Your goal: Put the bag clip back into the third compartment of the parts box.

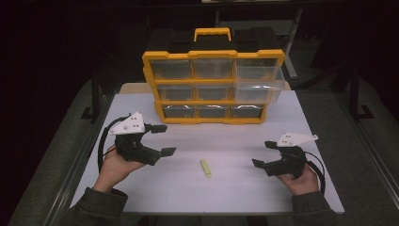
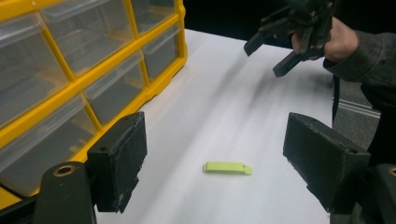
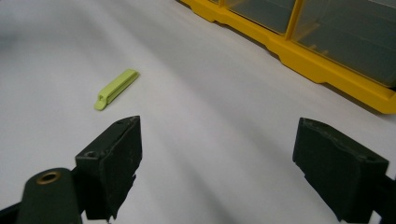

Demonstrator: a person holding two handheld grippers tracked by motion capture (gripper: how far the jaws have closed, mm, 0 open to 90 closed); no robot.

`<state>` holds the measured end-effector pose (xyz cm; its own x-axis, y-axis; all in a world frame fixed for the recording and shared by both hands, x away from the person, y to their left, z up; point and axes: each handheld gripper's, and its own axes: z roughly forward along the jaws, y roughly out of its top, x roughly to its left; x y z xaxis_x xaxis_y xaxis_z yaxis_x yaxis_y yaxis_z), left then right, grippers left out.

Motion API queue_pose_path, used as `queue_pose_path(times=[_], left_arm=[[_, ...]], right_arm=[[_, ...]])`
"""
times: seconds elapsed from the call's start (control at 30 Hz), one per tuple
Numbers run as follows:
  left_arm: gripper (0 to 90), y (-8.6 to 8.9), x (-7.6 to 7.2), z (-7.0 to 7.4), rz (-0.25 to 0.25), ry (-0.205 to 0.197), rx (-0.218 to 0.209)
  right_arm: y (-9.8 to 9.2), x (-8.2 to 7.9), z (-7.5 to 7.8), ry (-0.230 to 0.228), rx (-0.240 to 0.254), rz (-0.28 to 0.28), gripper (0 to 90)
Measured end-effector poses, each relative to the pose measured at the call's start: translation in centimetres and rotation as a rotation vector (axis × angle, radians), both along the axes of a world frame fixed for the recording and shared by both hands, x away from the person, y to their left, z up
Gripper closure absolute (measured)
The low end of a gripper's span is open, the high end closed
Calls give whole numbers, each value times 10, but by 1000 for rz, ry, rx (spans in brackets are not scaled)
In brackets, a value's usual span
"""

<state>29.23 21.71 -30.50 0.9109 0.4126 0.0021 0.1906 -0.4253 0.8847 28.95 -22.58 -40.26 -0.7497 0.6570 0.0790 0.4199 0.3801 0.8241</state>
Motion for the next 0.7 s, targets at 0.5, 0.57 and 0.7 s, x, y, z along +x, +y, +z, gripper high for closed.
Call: queue_pose_path(times=[0.5, 0.57, 0.7], left_arm=[[217, 10, -10, -32, 42, 24, -13], [217, 12, -11, -38, 55, 28, -24], [217, 16, -12, -46, 83, 31, -12]], right_arm=[[3, -3, 5, 13, -14, 9, 172], [4, -4, 7, 5, -7, 19, 183], [6, -6, 14, 11, -6, 35, 201]])
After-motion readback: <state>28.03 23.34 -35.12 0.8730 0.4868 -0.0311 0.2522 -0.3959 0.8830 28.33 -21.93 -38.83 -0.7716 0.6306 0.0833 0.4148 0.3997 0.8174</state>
